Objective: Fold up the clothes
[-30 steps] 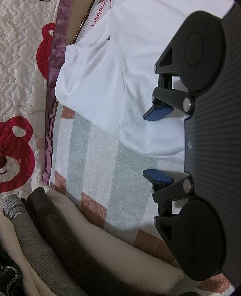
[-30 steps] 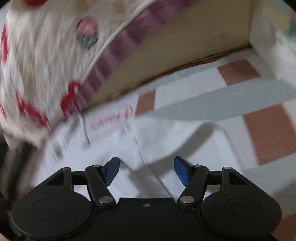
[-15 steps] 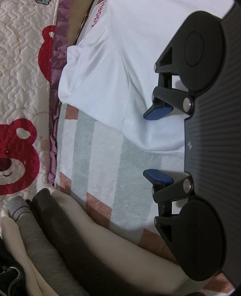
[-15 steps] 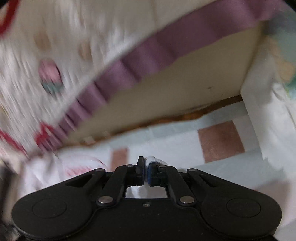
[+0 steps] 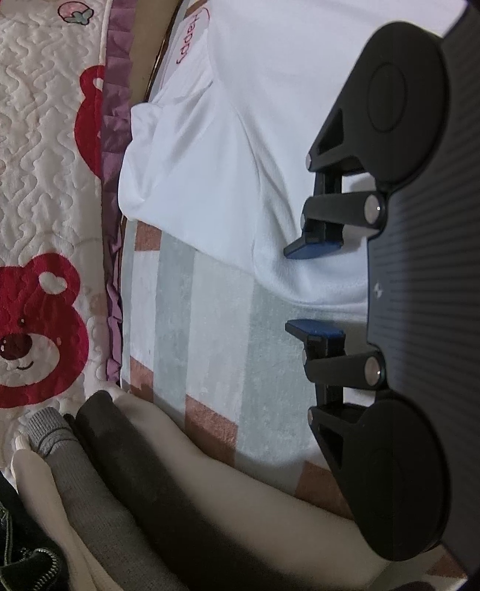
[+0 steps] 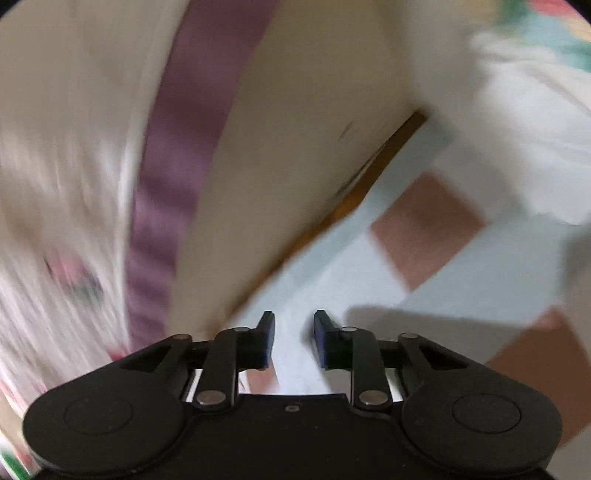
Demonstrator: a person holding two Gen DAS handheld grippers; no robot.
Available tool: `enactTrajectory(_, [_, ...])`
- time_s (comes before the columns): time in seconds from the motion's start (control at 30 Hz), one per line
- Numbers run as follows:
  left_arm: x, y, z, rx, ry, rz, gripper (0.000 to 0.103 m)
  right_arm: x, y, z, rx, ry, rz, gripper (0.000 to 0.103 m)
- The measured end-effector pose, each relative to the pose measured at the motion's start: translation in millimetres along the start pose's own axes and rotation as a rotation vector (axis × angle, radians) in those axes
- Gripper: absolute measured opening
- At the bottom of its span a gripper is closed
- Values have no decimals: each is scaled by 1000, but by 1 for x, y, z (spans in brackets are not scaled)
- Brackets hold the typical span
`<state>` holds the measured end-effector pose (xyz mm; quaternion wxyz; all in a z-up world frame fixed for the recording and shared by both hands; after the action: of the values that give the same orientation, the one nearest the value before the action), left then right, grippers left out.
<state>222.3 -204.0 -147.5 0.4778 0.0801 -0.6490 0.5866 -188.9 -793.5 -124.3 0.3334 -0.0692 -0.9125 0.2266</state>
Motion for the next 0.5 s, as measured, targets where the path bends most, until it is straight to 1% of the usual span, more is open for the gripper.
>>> enactTrajectory(0.07, [2,-2,2,0,-8,1,43,20,-5,8,0,24,40,29])
enactTrajectory(0.13, [6,-5,5,-4,-11,5,44,35,-3,4,136,113,23,29])
enactTrajectory(0.23, [13,-9,11,-12,-10,12,43,53,22,-3,323,113,-77,29])
enactTrajectory(0.3, [26,-14,27,-36,42,26,43,64,50,-4,406,53,-140,29])
enactTrajectory(0.37, [39,-18,49,-43,116,23,43,71,83,-7,495,36,-206,31])
enactTrajectory(0.4, [44,-19,61,-44,158,13,44,72,95,-9,536,47,-216,37])
enactTrajectory(0.43, [49,-17,75,-44,198,-13,44,73,106,-10,577,59,-226,40])
enactTrajectory(0.5, [60,-13,103,-44,280,-65,44,73,122,-11,647,94,-231,43])
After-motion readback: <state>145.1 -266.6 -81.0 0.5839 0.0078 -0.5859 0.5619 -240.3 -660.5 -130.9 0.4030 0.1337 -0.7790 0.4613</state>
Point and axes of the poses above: each gripper's, at about its wrist camera, not at the fingertips, and x roughly against the way its jaws point, z to its right, y to its underside, the point moved 2 cm from there along -x, roughly the way its jaws point, and after that the axes turned 11 degrees about x, right-handed, at the moved point
